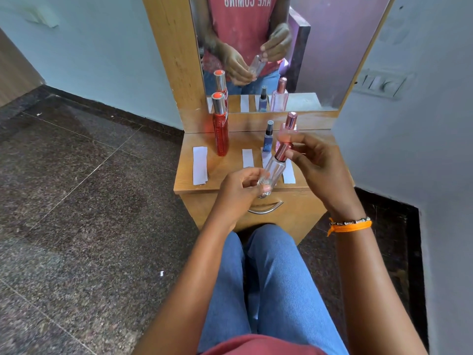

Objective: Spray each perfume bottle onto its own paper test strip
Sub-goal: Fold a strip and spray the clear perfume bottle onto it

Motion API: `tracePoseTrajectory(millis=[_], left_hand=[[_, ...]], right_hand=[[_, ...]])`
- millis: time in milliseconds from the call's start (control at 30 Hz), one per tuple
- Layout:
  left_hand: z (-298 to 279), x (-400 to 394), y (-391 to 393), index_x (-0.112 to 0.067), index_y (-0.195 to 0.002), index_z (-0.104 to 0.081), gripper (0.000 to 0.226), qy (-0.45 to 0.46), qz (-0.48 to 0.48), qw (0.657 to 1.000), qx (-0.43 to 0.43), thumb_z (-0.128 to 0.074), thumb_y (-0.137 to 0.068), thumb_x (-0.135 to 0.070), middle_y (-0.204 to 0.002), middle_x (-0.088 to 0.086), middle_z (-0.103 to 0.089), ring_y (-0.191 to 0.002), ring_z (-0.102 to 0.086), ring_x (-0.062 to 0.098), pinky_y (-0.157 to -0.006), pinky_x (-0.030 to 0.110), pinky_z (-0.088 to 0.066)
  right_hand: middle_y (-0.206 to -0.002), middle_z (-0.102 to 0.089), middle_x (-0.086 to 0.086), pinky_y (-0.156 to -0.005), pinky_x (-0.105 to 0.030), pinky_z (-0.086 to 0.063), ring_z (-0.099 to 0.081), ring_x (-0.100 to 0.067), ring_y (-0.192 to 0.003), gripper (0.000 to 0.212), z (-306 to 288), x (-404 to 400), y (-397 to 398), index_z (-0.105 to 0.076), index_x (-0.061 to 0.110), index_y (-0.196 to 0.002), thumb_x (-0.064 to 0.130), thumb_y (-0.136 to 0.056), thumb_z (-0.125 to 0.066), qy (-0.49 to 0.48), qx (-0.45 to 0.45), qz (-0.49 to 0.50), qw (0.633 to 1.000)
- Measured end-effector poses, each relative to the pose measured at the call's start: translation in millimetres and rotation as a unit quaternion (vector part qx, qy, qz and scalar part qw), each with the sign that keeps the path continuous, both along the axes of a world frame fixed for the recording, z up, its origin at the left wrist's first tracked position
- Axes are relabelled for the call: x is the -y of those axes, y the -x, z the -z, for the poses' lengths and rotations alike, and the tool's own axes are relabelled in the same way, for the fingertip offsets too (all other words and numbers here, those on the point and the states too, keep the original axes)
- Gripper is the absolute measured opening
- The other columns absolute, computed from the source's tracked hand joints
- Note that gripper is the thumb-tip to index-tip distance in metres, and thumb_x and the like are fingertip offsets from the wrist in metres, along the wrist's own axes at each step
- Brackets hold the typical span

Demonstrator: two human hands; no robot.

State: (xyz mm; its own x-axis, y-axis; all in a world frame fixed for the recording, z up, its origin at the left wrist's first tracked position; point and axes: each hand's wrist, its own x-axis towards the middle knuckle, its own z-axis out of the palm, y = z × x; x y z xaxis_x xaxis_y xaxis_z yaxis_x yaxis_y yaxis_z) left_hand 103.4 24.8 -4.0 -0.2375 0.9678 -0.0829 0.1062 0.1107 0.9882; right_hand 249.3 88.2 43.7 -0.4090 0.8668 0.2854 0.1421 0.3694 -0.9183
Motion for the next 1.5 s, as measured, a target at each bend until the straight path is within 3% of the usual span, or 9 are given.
tracePoseTrajectory(millis=[233, 333, 567, 767, 900, 1000, 1100, 1300, 1500], left_hand=[[-2, 3, -1, -0.011, -0.109, -0.067, 0.031, -0.015, -0.005, 1.0, -0.008, -0.067, -0.079, -0.002, -0.105, 0.003, -0.07, -0.093, -0.063, 0.007, -0.075, 0.005, -0.046], [-4, 2, -1, -0.015, -0.108, -0.066, 0.029, -0.016, 0.0, 1.0, 0.009, -0.066, -0.081, -0.004, -0.106, 0.002, -0.07, -0.098, -0.064, 0.01, -0.074, 0.006, -0.048], [0, 3, 7, -0.012, -0.113, -0.065, 0.03, -0.007, -0.017, 1.0, 0.01, -0.063, -0.083, -0.004, -0.109, 0.001, -0.069, -0.101, -0.062, 0.01, -0.076, 0.003, -0.045], [1, 3, 8, -0.014, -0.112, -0.065, 0.032, -0.002, -0.024, 1.0, -0.009, -0.064, -0.082, -0.004, -0.104, -0.002, -0.07, -0.096, -0.063, 0.007, -0.073, 0.003, -0.045], [0, 2, 6, -0.016, -0.111, -0.066, 0.029, -0.005, -0.016, 1.0, -0.012, -0.064, -0.083, -0.007, -0.104, -0.004, -0.07, -0.096, -0.063, 0.004, -0.074, 0.005, -0.046], [-1, 2, 7, -0.02, -0.107, -0.066, 0.026, 0.001, -0.023, 1.0, -0.004, -0.065, -0.083, -0.009, -0.103, -0.004, -0.07, -0.098, -0.063, 0.005, -0.075, 0.009, -0.046], [-2, 3, 8, -0.02, -0.107, -0.066, 0.026, 0.003, -0.03, 1.0, -0.002, -0.066, -0.083, -0.01, -0.103, -0.006, -0.069, -0.097, -0.062, 0.002, -0.074, 0.006, -0.044], [-1, 0, 14, -0.017, -0.128, -0.052, 0.046, -0.005, -0.097, 0.995, -0.037, -0.062, -0.085, -0.005, -0.12, -0.006, -0.06, -0.106, -0.054, 0.005, -0.089, 0.015, -0.04], [2, 0, 17, -0.017, -0.12, -0.058, 0.037, -0.015, -0.109, 0.992, -0.059, -0.055, -0.087, 0.0, -0.111, -0.005, -0.062, -0.099, -0.055, 0.003, -0.082, 0.006, -0.039]], right_hand=[[-0.072, -0.065, 0.006, -0.061, -0.012, -0.048, -0.06, 0.002, -0.063, 0.023, -4, 5, 4, -0.064, 0.01, -0.085, 0.023, -0.073, -0.079, 0.001, 0.029, 0.089, 0.996], [-0.095, -0.067, 0.005, -0.074, -0.017, -0.052, -0.063, -0.003, -0.086, 0.043, 0, 8, 8, -0.059, 0.015, -0.11, 0.032, -0.075, -0.077, 0.02, 0.053, 0.066, 0.996], [-0.116, -0.065, -0.007, -0.097, -0.031, -0.049, -0.062, -0.016, -0.11, 0.057, 7, 3, 5, -0.046, 0.027, -0.134, -0.003, -0.088, -0.059, 0.078, 0.001, -0.067, 0.995], [-0.085, -0.068, 0.004, -0.077, -0.022, -0.05, -0.061, -0.004, -0.079, 0.017, 4, 0, 12, -0.064, 0.015, -0.096, 0.012, -0.081, -0.071, 0.026, 0.046, 0.016, 0.998], [-0.089, -0.062, 0.012, -0.069, -0.011, -0.048, -0.057, 0.0, -0.079, 0.041, 6, 4, 16, -0.055, 0.015, -0.104, 0.027, -0.072, -0.079, 0.011, 0.083, 0.039, 0.996], [-0.101, -0.062, 0.004, -0.078, -0.016, -0.052, -0.062, -0.007, -0.089, 0.06, 8, 3, 16, -0.047, 0.016, -0.123, 0.016, -0.072, -0.079, 0.035, 0.089, -0.017, 0.995], [-0.103, -0.066, -0.003, -0.08, -0.028, -0.055, -0.065, -0.015, -0.089, 0.059, 7, -2, 17, -0.046, 0.019, -0.125, 0.003, -0.076, -0.074, 0.027, 0.113, -0.024, 0.993], [-0.099, -0.059, 0.001, -0.07, -0.008, -0.048, -0.06, -0.011, -0.083, 0.061, -7, -15, 36, -0.04, 0.015, -0.13, -0.008, -0.079, -0.065, -0.058, 0.154, 0.01, 0.986], [-0.094, -0.064, -0.012, -0.071, -0.045, -0.054, -0.063, -0.029, -0.082, 0.067, -7, -41, 71, -0.035, 0.015, -0.131, -0.017, -0.076, -0.055, -0.149, 0.215, 0.062, 0.963]])
